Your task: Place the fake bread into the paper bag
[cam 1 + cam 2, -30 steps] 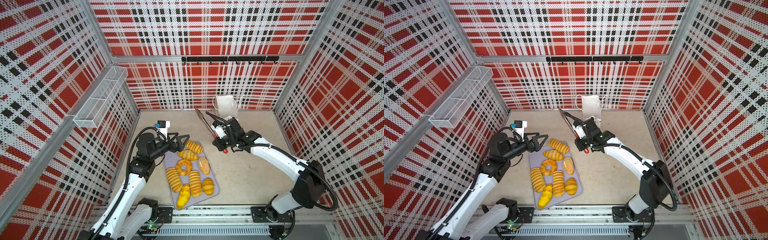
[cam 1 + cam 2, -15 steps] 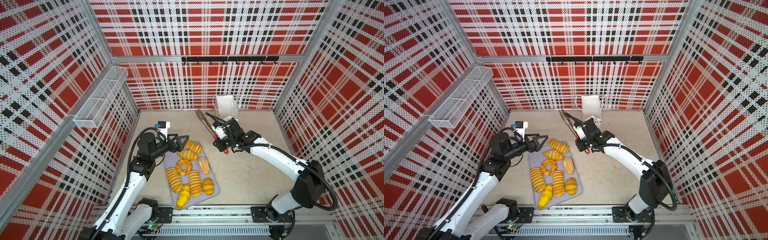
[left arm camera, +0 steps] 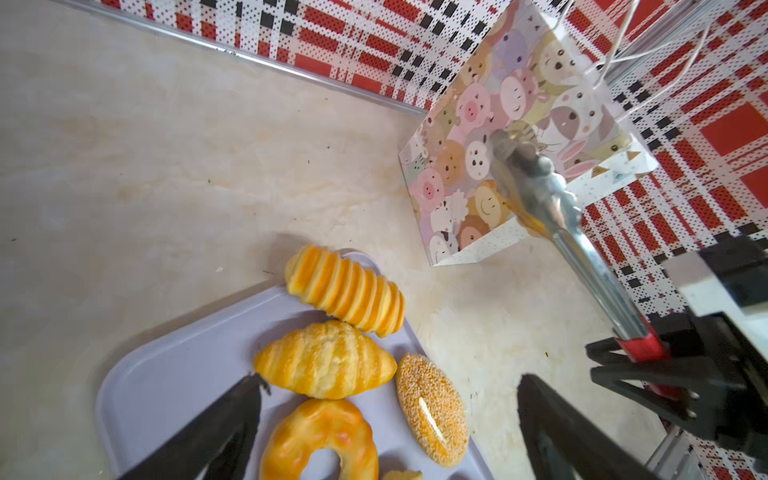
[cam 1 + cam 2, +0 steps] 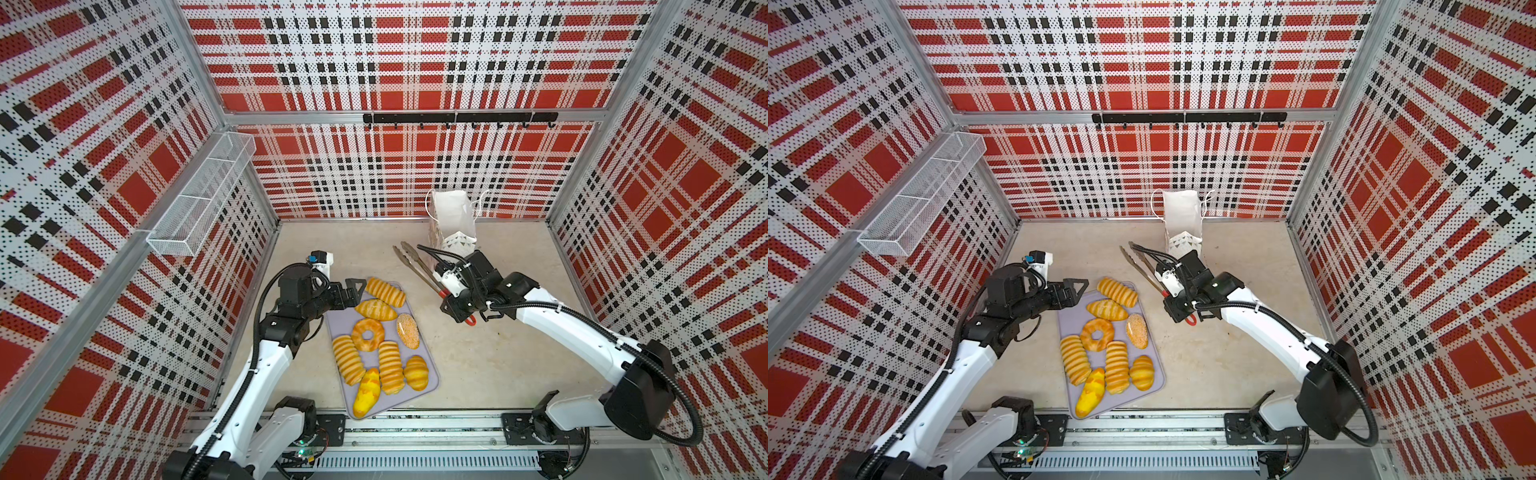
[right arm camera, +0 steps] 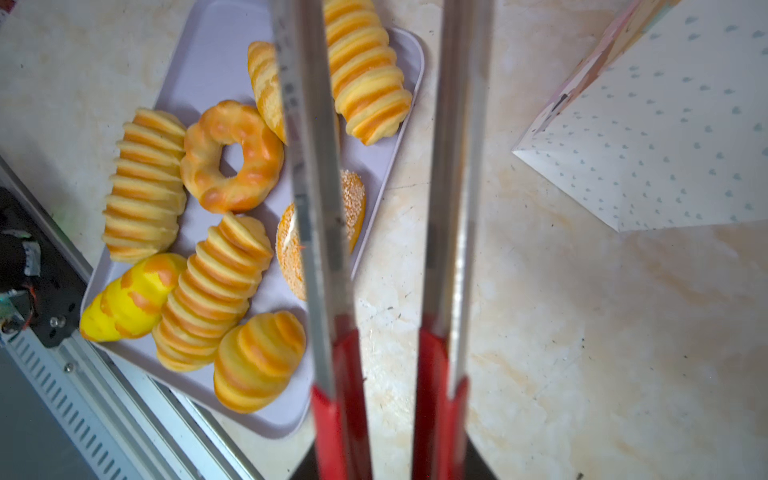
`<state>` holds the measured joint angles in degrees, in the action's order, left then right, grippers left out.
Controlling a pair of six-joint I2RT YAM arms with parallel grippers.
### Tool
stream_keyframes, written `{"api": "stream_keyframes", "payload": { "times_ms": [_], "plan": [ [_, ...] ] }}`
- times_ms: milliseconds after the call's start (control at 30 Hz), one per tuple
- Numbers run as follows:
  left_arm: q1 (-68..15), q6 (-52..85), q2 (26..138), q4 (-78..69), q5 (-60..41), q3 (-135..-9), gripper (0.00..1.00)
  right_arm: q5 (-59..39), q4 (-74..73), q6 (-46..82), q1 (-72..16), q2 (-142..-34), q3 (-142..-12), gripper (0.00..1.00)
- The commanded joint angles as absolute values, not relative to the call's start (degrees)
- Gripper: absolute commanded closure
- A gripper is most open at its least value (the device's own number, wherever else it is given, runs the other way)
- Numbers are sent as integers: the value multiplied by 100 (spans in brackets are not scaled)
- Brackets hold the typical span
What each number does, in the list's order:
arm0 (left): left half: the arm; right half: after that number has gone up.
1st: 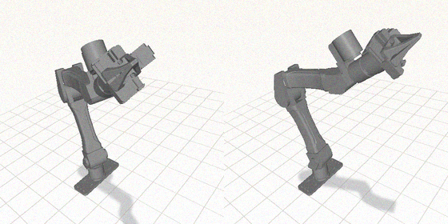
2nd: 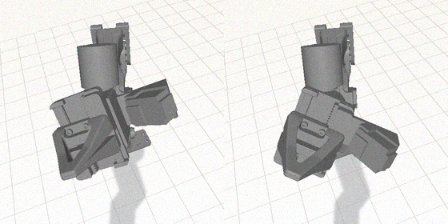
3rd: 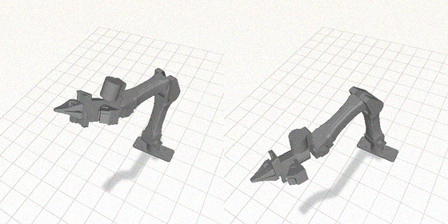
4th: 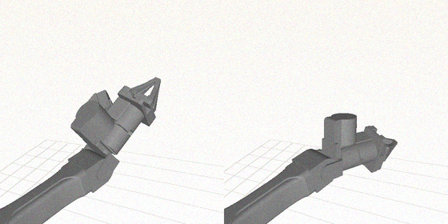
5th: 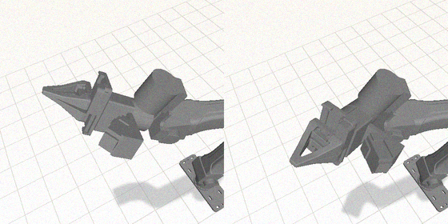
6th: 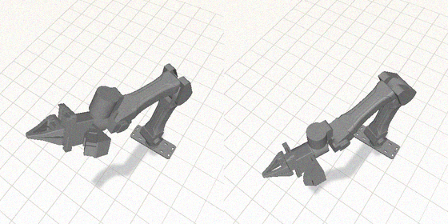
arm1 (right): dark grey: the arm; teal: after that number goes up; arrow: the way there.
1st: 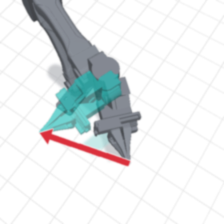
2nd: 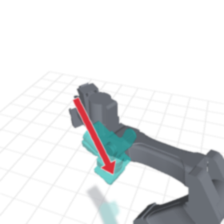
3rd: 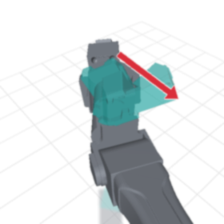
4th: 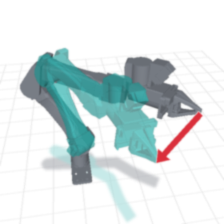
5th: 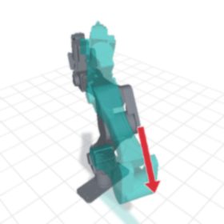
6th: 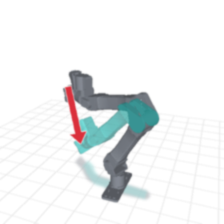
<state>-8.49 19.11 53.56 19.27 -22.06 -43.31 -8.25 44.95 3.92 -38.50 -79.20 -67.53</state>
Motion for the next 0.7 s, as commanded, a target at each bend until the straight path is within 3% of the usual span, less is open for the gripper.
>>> {"api": "stream_keyframes", "payload": {
  "times_ms": [0, 333, 667],
  "plan": [
    [-835, 1947, 5220, 2138, -2035, -4498, 2, -589, 4826, -28, -3937, -7576, -6854, 73],
    [-1214, 1786, 5277, 3014, -2297, -4682, 2, -223, 5660, 288, -4239, -7263, -7090, 73],
    [-2020, 2089, 5229, 2716, -2401, -4653, 2, -1200, 5742, 1314, -4408, -6897, -6589, 77]
  ]
}}
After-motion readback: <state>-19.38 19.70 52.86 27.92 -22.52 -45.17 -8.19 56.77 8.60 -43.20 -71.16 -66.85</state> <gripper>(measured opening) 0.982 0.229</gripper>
